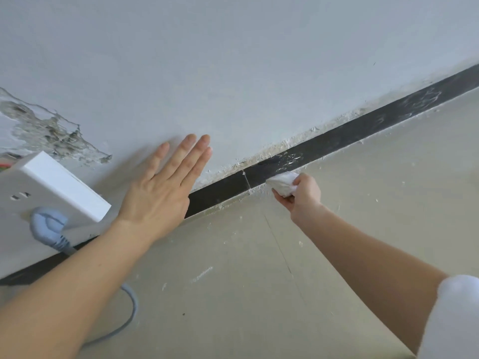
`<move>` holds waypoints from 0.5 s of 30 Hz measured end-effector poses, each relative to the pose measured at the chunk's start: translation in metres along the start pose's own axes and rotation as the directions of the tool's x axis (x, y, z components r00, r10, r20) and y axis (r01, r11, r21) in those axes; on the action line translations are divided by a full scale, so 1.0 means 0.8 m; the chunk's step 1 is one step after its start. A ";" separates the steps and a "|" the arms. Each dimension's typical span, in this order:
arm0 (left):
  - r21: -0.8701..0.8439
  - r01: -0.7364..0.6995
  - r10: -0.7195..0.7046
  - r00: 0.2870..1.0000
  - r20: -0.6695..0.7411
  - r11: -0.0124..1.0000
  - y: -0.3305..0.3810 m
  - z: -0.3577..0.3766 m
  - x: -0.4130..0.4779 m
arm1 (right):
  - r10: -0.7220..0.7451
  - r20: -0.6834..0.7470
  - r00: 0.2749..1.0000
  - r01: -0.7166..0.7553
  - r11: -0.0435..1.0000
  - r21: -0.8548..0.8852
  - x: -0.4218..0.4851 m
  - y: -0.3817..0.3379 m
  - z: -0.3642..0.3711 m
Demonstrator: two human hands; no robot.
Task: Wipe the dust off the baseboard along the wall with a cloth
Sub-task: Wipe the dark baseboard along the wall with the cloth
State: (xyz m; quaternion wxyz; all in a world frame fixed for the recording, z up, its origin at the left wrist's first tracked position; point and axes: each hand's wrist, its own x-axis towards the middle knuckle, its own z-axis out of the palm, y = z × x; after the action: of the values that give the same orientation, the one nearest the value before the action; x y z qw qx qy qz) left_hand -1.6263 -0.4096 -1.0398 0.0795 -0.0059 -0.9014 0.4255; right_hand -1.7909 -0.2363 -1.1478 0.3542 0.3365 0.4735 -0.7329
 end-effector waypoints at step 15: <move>0.396 -0.122 0.142 0.990 -0.022 0.910 -0.063 -0.007 0.055 | 0.435 0.425 0.794 -0.360 0.899 -0.249 -0.031 0.121 0.059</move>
State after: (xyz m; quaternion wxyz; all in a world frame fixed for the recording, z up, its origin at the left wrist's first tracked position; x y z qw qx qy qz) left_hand -1.6661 -0.4340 -0.9913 0.0727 -0.0613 -0.7927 0.6021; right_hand -1.7045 -0.3042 -1.1559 0.6297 0.2120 0.3471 -0.6619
